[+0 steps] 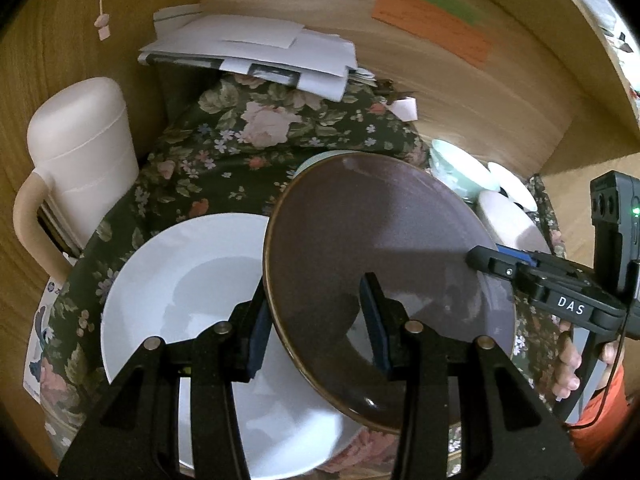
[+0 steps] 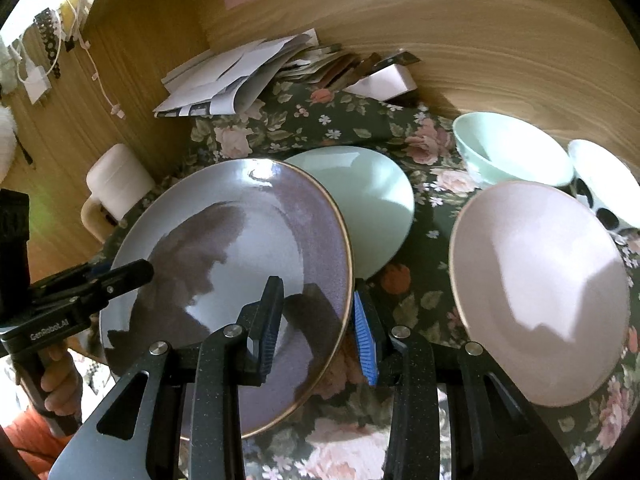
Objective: Organize plates and bowls
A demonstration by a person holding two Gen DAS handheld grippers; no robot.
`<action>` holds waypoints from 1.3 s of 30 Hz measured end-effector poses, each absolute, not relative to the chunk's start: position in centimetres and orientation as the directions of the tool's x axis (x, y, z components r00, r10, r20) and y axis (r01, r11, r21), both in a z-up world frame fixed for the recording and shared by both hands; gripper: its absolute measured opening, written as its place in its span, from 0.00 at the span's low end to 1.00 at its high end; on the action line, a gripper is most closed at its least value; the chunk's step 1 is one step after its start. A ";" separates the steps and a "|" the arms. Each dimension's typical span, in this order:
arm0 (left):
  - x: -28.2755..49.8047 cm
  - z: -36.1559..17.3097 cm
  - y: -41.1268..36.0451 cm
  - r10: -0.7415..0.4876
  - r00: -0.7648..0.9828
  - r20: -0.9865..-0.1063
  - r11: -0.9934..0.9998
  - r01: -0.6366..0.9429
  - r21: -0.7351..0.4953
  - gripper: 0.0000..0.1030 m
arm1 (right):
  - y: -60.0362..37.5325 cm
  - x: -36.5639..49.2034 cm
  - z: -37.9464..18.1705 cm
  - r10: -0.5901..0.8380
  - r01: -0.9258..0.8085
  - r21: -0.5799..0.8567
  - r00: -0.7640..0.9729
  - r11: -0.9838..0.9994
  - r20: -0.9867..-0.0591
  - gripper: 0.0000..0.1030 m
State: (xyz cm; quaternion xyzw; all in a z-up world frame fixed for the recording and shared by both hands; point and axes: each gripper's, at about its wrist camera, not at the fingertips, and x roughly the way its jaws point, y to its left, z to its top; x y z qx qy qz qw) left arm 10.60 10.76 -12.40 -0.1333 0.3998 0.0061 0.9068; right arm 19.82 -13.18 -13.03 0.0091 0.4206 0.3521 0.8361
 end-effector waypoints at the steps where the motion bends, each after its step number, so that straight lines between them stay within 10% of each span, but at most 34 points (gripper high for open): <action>1: 10.6 -12.4 10.6 -0.097 0.680 -0.726 0.965 -0.115 -0.237 0.41 | -13.4 19.7 -13.0 0.596 -0.579 0.311 0.401 0.753 -0.696 0.30; 39: 6.4 -12.8 3.1 -0.168 0.665 -0.728 0.970 -0.022 -0.244 0.41 | -21.0 13.7 -13.9 0.557 -0.488 0.332 0.447 0.808 -0.699 0.30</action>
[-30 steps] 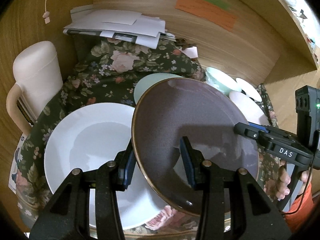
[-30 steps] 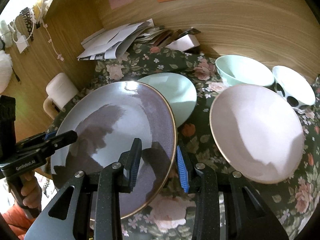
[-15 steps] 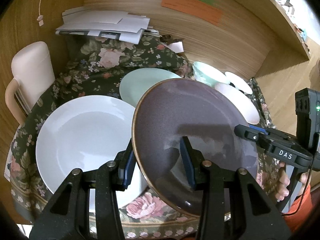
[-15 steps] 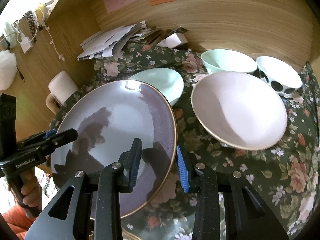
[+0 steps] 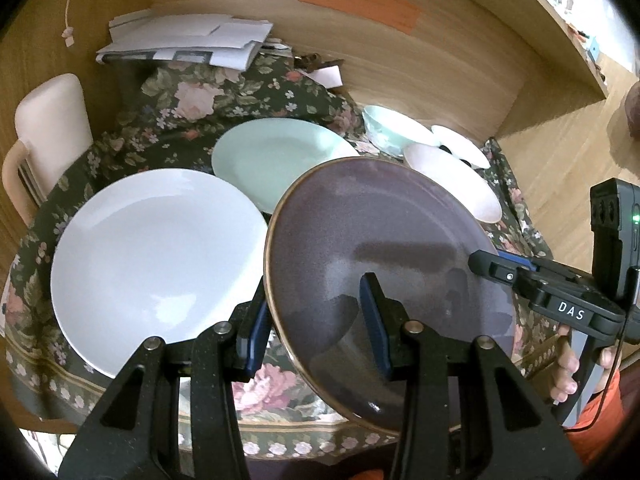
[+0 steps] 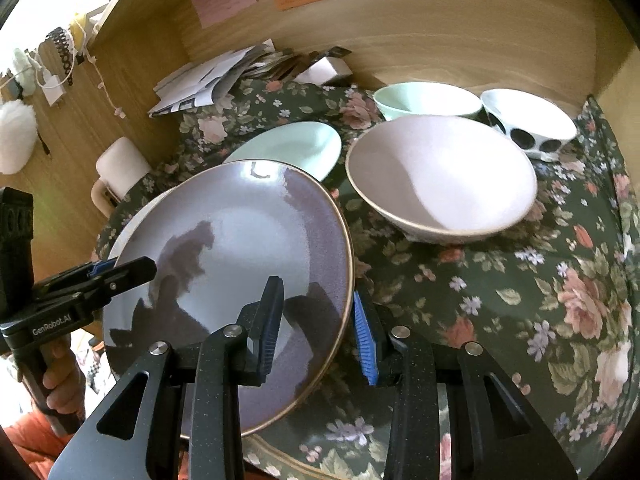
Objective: Organize plates and bowls
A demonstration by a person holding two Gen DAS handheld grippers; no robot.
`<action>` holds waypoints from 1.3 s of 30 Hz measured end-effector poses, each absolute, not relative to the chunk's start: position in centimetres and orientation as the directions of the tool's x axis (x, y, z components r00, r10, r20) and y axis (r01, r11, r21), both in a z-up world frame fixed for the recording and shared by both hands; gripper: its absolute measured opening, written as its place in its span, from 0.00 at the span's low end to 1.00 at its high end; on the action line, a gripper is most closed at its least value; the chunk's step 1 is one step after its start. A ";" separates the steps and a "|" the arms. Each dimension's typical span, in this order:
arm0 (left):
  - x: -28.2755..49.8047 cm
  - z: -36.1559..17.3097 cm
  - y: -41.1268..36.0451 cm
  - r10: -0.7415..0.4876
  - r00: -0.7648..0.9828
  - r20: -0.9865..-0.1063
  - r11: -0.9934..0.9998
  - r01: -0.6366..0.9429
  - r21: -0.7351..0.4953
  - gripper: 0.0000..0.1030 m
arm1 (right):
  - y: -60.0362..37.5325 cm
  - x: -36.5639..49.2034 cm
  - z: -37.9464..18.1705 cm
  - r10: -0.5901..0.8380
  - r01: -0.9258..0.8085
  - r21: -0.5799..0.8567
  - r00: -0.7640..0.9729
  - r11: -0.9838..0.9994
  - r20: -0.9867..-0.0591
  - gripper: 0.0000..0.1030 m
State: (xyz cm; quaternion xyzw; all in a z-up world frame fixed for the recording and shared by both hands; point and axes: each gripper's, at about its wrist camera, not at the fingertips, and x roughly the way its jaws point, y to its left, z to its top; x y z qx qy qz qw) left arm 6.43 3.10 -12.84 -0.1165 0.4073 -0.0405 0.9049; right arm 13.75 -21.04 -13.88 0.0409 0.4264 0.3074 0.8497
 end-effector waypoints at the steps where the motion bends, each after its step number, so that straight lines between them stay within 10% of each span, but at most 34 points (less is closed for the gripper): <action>1: 6.4 -13.0 2.9 -0.170 0.662 -0.730 0.969 -0.021 -0.245 0.41 | -21.2 13.7 -14.0 0.556 -0.485 0.332 0.447 0.809 -0.700 0.30; 39: 10.0 -17.3 0.3 -0.166 0.587 -0.792 0.979 0.004 -0.202 0.41 | -22.8 14.0 -16.8 0.466 -0.440 0.264 0.456 0.858 -0.758 0.32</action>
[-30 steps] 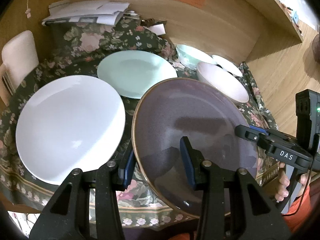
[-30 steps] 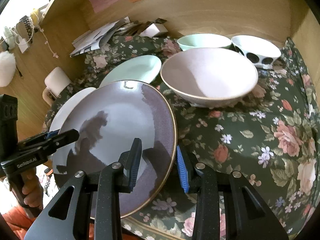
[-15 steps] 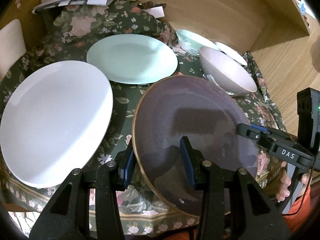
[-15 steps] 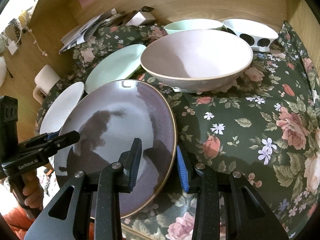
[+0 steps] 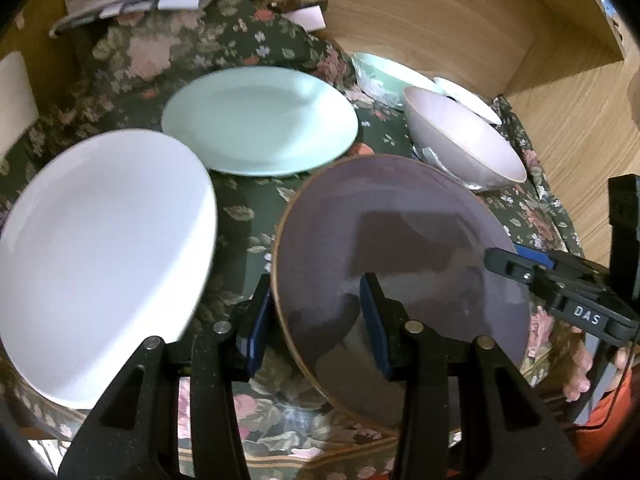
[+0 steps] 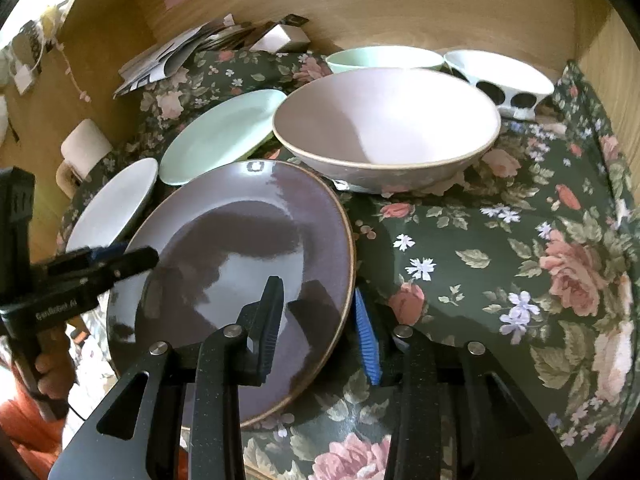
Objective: Organize plates and bowls
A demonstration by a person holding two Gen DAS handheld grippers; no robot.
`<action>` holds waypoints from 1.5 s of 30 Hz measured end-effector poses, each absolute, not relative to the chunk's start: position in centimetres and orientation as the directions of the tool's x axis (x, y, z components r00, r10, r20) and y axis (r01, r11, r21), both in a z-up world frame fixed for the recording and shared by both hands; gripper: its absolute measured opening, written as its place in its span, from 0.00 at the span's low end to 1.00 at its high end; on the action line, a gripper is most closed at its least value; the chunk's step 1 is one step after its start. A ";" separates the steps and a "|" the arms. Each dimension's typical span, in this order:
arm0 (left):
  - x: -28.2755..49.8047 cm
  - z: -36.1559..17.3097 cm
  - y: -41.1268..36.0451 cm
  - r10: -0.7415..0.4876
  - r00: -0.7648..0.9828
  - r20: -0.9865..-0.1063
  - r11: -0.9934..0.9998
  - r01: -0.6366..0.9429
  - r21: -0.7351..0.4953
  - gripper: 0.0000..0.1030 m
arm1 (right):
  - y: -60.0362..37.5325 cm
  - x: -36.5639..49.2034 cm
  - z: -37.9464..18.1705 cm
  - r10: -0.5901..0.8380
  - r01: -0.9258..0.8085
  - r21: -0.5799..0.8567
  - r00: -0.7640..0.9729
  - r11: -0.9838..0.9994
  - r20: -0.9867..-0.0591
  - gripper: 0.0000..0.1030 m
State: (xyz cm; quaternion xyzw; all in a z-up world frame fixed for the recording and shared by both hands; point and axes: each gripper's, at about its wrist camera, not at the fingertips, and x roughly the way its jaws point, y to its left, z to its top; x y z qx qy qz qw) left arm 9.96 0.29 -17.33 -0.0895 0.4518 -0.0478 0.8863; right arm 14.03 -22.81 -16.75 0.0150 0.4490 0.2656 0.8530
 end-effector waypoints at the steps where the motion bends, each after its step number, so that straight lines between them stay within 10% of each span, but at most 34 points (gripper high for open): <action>1: 9.9 -17.2 0.3 -0.156 0.592 -0.791 0.981 0.002 -0.192 0.41 | -22.9 13.9 -16.6 0.462 -0.440 0.256 0.463 0.860 -0.757 0.32; 10: 8.6 -14.9 1.4 -0.115 0.660 -0.742 0.988 -0.003 -0.156 0.44 | -23.0 12.4 -13.9 0.472 -0.452 0.236 0.532 0.860 -0.703 0.38; 26: 4.1 -8.3 4.0 0.001 0.822 -0.570 0.992 -0.073 -0.103 0.88 | -18.6 10.1 -9.6 0.579 -0.579 0.214 0.572 0.787 -0.581 0.44; 45: 1.9 -10.1 11.8 0.153 0.784 -0.602 0.962 -0.258 -0.092 0.88 | -10.0 11.3 -9.9 0.641 -0.686 0.207 0.470 0.698 -0.607 0.48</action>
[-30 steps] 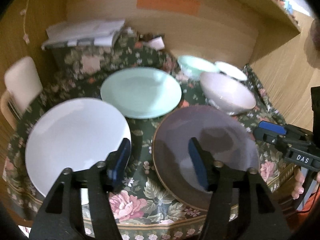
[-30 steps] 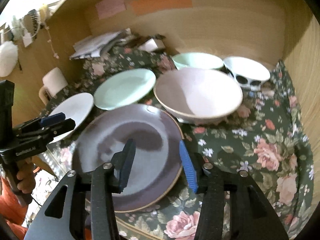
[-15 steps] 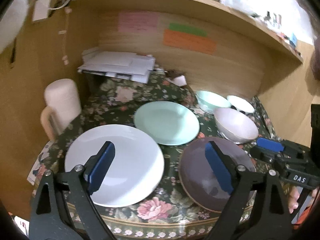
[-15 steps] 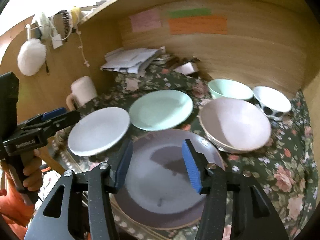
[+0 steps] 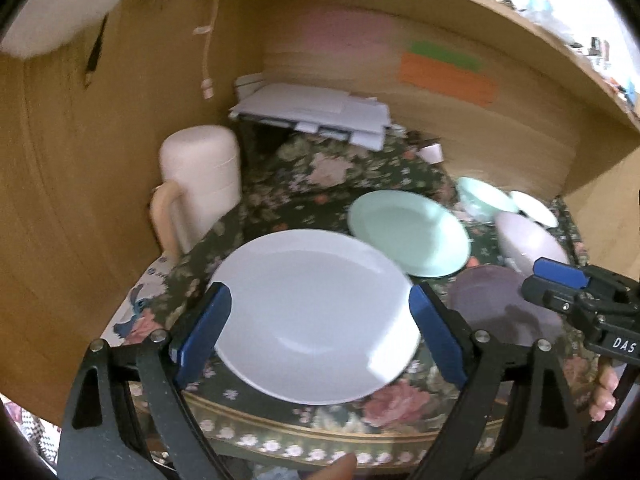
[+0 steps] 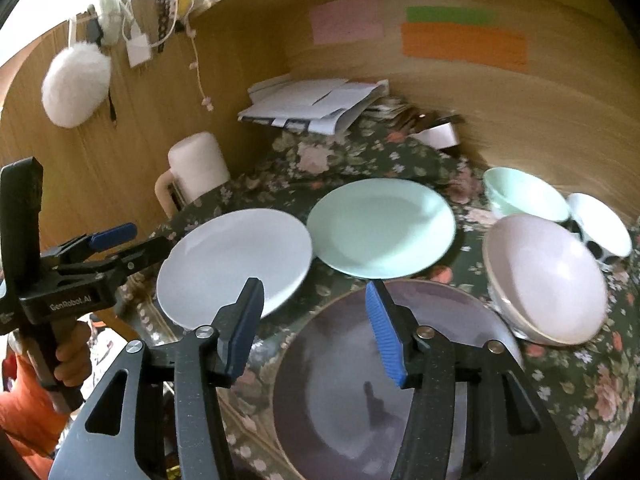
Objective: Organize plates and bowls
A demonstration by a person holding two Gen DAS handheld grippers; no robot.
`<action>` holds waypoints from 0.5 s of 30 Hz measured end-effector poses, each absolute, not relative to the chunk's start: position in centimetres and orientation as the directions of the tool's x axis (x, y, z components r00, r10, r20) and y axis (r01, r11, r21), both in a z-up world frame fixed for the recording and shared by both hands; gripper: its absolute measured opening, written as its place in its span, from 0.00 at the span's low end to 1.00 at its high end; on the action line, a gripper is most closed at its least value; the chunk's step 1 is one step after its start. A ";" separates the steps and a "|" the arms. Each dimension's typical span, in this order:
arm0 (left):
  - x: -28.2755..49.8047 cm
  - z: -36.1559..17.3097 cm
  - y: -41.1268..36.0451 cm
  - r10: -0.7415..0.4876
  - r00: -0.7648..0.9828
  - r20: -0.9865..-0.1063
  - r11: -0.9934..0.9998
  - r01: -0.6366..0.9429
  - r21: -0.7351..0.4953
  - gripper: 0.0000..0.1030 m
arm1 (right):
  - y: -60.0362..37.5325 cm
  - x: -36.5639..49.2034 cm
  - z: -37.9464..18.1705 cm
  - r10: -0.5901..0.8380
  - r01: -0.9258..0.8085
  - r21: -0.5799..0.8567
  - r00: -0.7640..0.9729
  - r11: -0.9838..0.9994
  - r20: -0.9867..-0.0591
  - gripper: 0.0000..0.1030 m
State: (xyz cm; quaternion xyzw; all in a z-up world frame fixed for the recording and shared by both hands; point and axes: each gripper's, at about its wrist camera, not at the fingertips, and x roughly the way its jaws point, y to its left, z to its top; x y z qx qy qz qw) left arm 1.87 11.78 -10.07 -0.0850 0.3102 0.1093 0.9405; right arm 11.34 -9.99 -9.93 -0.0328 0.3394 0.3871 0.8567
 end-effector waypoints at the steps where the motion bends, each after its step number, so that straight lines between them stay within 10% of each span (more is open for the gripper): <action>1: 1.9 -10.4 12.1 0.158 0.778 -0.609 0.960 -0.265 -0.090 0.87 | -9.4 11.6 -10.1 0.640 -0.688 0.208 0.461 0.695 -0.615 0.48; 15: 2.6 -14.9 16.9 0.129 0.697 -0.705 0.946 -0.300 -0.124 0.71 | -3.4 15.5 -13.7 0.591 -0.712 0.232 0.307 0.663 -0.746 0.48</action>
